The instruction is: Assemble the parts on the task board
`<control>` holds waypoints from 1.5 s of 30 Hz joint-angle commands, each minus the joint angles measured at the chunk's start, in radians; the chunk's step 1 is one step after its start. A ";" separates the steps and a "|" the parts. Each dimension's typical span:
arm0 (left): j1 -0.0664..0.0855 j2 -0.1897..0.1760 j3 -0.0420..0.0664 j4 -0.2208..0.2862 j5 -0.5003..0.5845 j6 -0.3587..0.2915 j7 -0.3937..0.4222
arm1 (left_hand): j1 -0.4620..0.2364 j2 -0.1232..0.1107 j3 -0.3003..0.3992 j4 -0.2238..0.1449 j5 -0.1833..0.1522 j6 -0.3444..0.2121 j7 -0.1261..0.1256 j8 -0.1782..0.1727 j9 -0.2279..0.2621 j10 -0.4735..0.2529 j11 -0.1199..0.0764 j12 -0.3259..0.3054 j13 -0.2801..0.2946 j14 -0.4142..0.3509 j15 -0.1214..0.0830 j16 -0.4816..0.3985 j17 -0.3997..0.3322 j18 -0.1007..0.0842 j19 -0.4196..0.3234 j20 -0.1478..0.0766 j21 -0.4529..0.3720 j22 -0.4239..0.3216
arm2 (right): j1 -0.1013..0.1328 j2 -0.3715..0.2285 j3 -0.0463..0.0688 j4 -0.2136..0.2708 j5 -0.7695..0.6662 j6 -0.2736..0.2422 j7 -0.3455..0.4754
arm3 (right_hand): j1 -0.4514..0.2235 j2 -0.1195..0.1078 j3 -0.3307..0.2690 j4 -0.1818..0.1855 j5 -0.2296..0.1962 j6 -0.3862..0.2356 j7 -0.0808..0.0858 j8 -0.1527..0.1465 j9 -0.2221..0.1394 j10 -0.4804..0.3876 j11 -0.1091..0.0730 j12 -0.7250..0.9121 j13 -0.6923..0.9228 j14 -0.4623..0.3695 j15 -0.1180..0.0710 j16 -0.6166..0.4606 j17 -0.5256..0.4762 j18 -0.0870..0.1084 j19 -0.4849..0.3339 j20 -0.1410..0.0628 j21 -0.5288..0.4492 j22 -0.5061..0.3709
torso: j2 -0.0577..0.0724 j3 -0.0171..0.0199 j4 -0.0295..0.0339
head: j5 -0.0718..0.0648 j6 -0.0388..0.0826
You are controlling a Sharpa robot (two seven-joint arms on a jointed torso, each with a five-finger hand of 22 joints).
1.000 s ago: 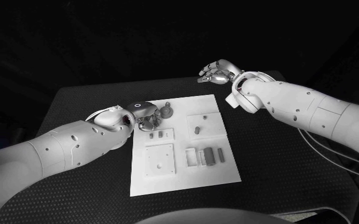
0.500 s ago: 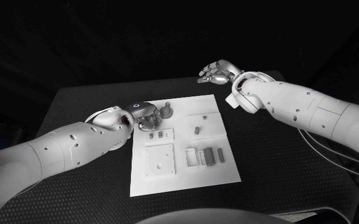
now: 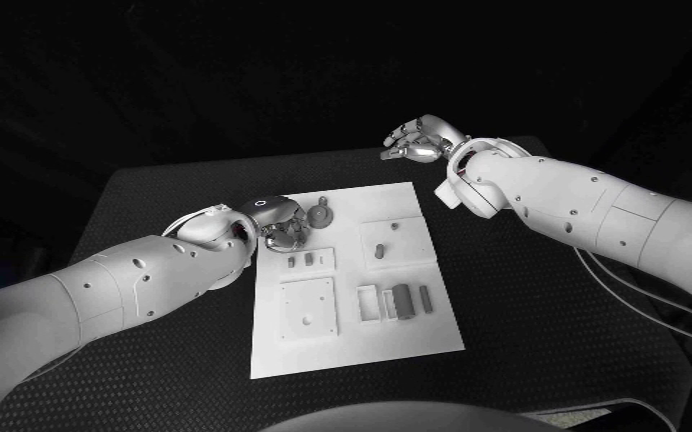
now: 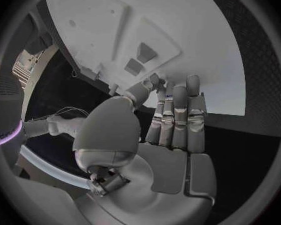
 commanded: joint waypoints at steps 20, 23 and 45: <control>-0.009 -0.036 0.003 -0.007 0.058 -0.021 0.009 | -0.018 -0.034 -0.053 0.001 -0.001 -0.255 -0.066 -0.102 -0.049 -0.032 0.004 0.001 0.005 -0.011 0.006 -0.008 -0.012 0.026 -0.006 0.005 -0.019 0.020 | 0.000 -0.005 0.000 -0.002 0.000 0.005 0.003 | -0.008 -0.004 -0.002 0.001 0.000 -0.007 0.030 0.004 -0.003 0.004 0.001 -0.005 -0.006 0.003 0.003 -0.009 -0.003 0.008 0.001 0.001 -0.008 0.003 | 0.000 0.0002 0.0001 | 0.001 0.002; -0.011 -0.042 0.003 -0.009 0.071 -0.024 0.015 | -0.019 -0.035 -0.054 0.002 -0.001 -0.251 -0.063 -0.098 -0.047 -0.033 0.005 0.001 0.005 -0.012 0.007 -0.008 -0.012 0.026 -0.007 0.005 -0.020 0.020 | 0.000 -0.007 0.000 -0.002 0.000 0.004 0.003 | -0.007 -0.005 -0.002 0.000 0.000 -0.007 0.030 0.005 -0.004 0.004 0.001 -0.005 -0.007 0.002 0.004 -0.009 -0.004 0.008 0.000 0.001 -0.008 0.004 | 0.000 -0.0002 0.0000 | 0.000 0.003; -0.013 -0.116 0.054 -0.023 0.565 0.027 0.080 | -0.012 0.012 -0.016 0.008 0.014 -0.050 0.010 0.035 -0.004 -0.008 0.000 0.014 0.020 -0.023 0.003 -0.030 -0.032 0.018 -0.020 0.008 -0.049 0.012 | -0.004 -0.026 -0.001 -0.006 -0.185 0.059 -0.017 | 0.023 -0.007 0.001 -0.024 0.000 0.006 0.025 0.018 -0.009 0.036 -0.011 0.016 -0.018 0.059 -0.017 0.025 0.013 0.032 0.065 -0.006 0.011 0.021 | 0.000 -0.0006 0.0003 | 0.002 0.021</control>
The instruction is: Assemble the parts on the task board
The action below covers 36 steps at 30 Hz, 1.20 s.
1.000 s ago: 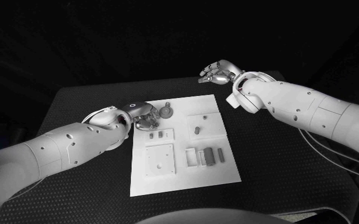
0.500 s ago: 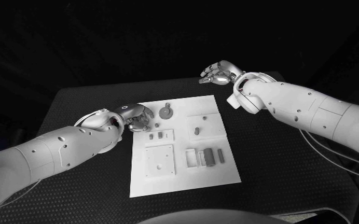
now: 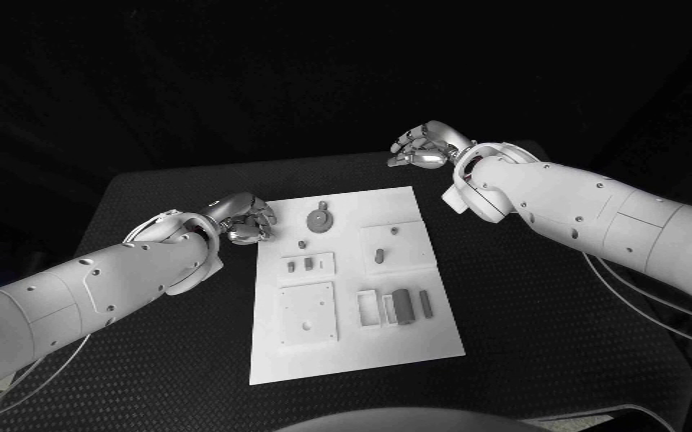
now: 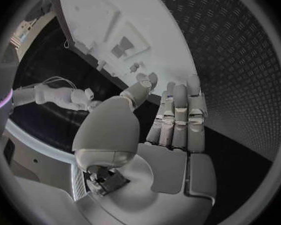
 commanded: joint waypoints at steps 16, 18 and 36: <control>0.029 -0.108 0.051 0.086 0.694 0.085 0.094 | -0.066 0.028 -0.030 -0.007 -0.006 -0.002 0.002 0.010 0.004 -0.023 0.003 0.037 0.014 -0.020 0.004 -0.041 -0.019 0.000 -0.023 -0.005 -0.049 -0.002 | -0.022 -0.043 -0.001 0.087 -0.644 0.167 -0.088 | 0.080 -0.026 -0.004 -0.014 0.001 0.081 -0.011 0.060 0.026 0.173 -0.084 0.118 0.062 0.336 -0.164 0.206 0.166 0.131 0.381 -0.033 0.119 0.012 | 0.000 -0.0009 0.0007 | 0.001 0.028; 0.034 -0.116 0.051 0.099 0.735 0.080 0.097 | -0.075 0.026 -0.045 -0.009 -0.006 -0.013 0.006 0.005 0.002 -0.040 0.008 0.034 0.012 -0.023 0.008 -0.044 -0.020 0.002 -0.025 -0.002 -0.054 -0.004 | -0.024 -0.044 -0.001 0.094 -0.688 0.164 -0.095 | 0.083 -0.030 -0.004 -0.013 0.001 0.081 -0.012 0.061 0.031 0.186 -0.092 0.125 0.079 0.368 -0.182 0.228 0.196 0.139 0.426 -0.038 0.129 0.010 | -0.001 -0.0005 -0.0006 | 0.002 0.028; 0.042 -0.132 0.052 0.146 0.765 0.083 0.101 | -0.081 0.024 -0.067 -0.009 -0.002 -0.042 0.018 -0.005 -0.001 -0.072 0.020 0.040 0.009 -0.040 0.020 -0.062 -0.027 0.005 -0.038 0.012 -0.080 -0.013 | -0.038 -0.066 -0.035 0.153 -0.834 0.131 -0.128 | 0.101 -0.046 0.005 -0.014 0.001 0.083 -0.013 0.044 0.018 0.146 -0.075 -0.075 0.048 0.560 -0.205 0.499 0.400 0.139 0.677 -0.161 0.296 0.125 | 0.000 -0.0013 -0.0017 | 0.002 0.023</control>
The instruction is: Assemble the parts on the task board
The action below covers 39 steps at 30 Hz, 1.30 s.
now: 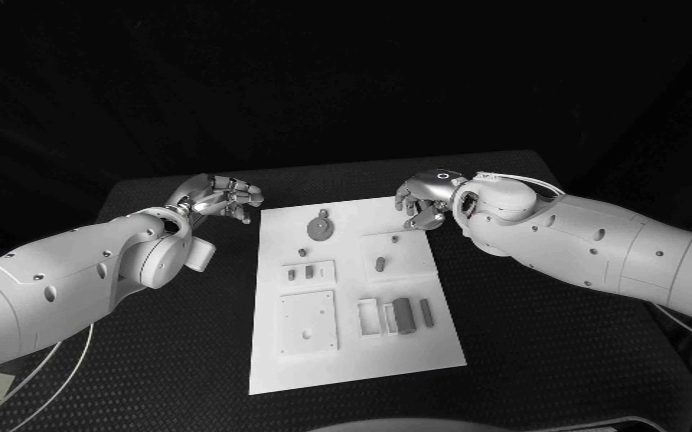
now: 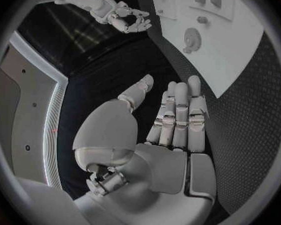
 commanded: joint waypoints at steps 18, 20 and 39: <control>0.002 0.004 0.002 0.004 0.023 0.018 0.017 | -0.016 0.002 -0.010 0.001 -0.004 -0.013 0.003 -0.006 -0.002 -0.022 0.012 0.009 -0.001 -0.002 0.004 -0.005 -0.002 0.019 0.001 0.003 -0.007 -0.003 | -0.025 0.013 -0.019 0.001 -0.028 -0.034 0.008 | 0.031 0.021 0.022 -0.002 0.001 0.056 -0.015 0.001 -0.034 -0.007 0.025 -0.136 -0.086 -0.007 0.025 0.129 0.051 0.015 0.021 -0.018 0.044 0.036 | 0.001 0.0025 -0.0021 | 0.005 -0.005; 0.002 0.005 0.002 0.004 0.023 0.018 0.018 | -0.016 0.002 -0.011 0.002 -0.004 -0.014 0.003 -0.006 -0.002 -0.022 0.012 0.009 -0.001 -0.002 0.004 -0.005 -0.002 0.019 0.001 0.003 -0.007 -0.003 | -0.027 0.013 -0.021 0.001 -0.029 -0.043 0.009 | 0.035 0.016 0.022 -0.002 0.001 0.048 -0.011 -0.005 -0.038 0.001 0.024 -0.139 -0.088 -0.009 0.024 0.133 0.050 0.015 0.022 -0.017 0.045 0.036 | 0.001 0.0032 -0.0026 | 0.007 -0.006; 0.002 0.008 0.002 0.000 0.023 0.024 0.016 | -0.021 0.002 -0.015 0.002 -0.006 -0.018 0.004 -0.007 -0.001 -0.026 0.013 0.012 -0.001 -0.002 0.005 -0.006 -0.002 0.020 0.002 0.004 -0.010 -0.004 | -0.032 0.034 -0.034 0.003 -0.052 -0.030 0.000 | 0.033 0.018 0.010 0.000 0.001 0.073 -0.020 0.009 -0.042 0.086 -0.001 -0.139 -0.070 -0.003 0.000 0.174 0.046 0.015 0.039 -0.024 0.066 0.037 | 0.001 0.0022 -0.0019 | 0.004 -0.009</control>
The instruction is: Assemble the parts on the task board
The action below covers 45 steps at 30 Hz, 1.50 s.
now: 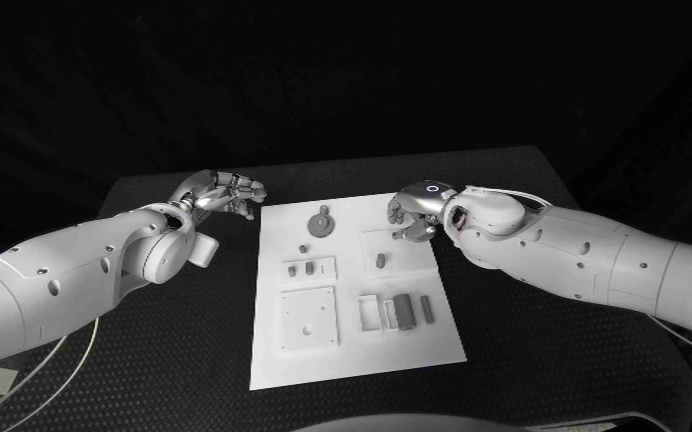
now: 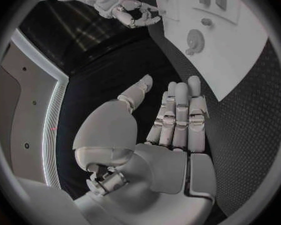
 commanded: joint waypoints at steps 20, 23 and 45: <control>0.002 0.008 0.001 -0.006 0.008 0.020 0.004 | -0.013 0.002 -0.010 0.001 -0.006 -0.008 0.002 -0.005 0.000 -0.022 0.012 0.007 -0.001 0.002 0.002 -0.007 -0.002 0.018 0.005 0.003 -0.008 -0.002 | -0.022 0.032 -0.014 -0.035 -0.043 0.005 -0.024 | -0.007 0.028 -0.003 -0.001 0.001 0.015 -0.003 0.010 0.005 0.024 -0.006 -0.008 0.013 -0.001 -0.011 0.020 -0.005 0.015 0.002 -0.008 0.013 0.023 | 0.000 0.0002 -0.0001 | 0.008 0.000; 0.002 0.008 0.001 -0.005 0.008 0.021 0.002 | -0.014 0.002 -0.011 0.002 -0.006 -0.009 0.002 -0.006 0.000 -0.023 0.012 0.007 -0.001 0.002 0.002 -0.007 -0.002 0.018 0.005 0.003 -0.008 -0.002 | -0.022 0.034 -0.014 -0.036 -0.043 0.007 -0.024 | -0.007 0.031 -0.003 -0.002 0.001 0.016 -0.004 0.011 0.005 0.027 -0.007 -0.009 0.016 -0.001 -0.012 0.023 -0.005 0.015 0.002 -0.009 0.015 0.023 | 0.000 0.0003 0.0002 | 0.009 0.001; 0.002 0.006 0.001 -0.005 0.008 0.025 -0.005 | -0.015 0.005 -0.011 0.002 -0.005 -0.011 0.003 -0.005 0.001 -0.025 0.012 0.008 -0.001 0.002 0.002 -0.008 -0.002 0.018 0.006 0.003 -0.010 -0.003 | -0.022 0.041 -0.016 -0.036 -0.124 0.055 -0.046 | 0.062 0.052 -0.005 -0.006 0.001 0.087 -0.035 0.048 0.026 0.139 -0.049 0.015 0.075 0.002 -0.052 0.098 0.006 0.015 0.003 -0.024 0.082 0.025 | 0.000 -0.0005 0.0004 | 0.007 -0.005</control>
